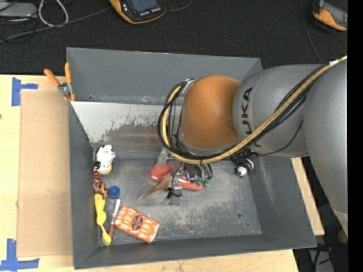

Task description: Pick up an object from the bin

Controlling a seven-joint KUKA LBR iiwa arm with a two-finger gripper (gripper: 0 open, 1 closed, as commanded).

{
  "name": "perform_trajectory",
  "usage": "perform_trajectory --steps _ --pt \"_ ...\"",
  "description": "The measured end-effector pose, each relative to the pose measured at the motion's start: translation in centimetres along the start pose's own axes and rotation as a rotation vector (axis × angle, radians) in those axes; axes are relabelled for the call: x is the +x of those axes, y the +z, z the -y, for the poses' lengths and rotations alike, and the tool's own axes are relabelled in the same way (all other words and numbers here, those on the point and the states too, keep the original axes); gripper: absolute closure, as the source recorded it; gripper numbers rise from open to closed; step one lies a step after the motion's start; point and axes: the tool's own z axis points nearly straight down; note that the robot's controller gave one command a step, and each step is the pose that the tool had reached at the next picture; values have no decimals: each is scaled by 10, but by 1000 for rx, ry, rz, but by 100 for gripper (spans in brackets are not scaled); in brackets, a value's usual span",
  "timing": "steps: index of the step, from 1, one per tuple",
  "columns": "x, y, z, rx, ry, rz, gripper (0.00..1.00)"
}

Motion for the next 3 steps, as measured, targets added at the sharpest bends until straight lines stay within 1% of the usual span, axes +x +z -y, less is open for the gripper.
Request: perform_trajectory --steps 1,2,3 --pt "-2 -4 0 -1 3 7 0" --pt "-23 17 19 -3 -91 12 0" --pt "-15 34 49 -1 -10 7 0"
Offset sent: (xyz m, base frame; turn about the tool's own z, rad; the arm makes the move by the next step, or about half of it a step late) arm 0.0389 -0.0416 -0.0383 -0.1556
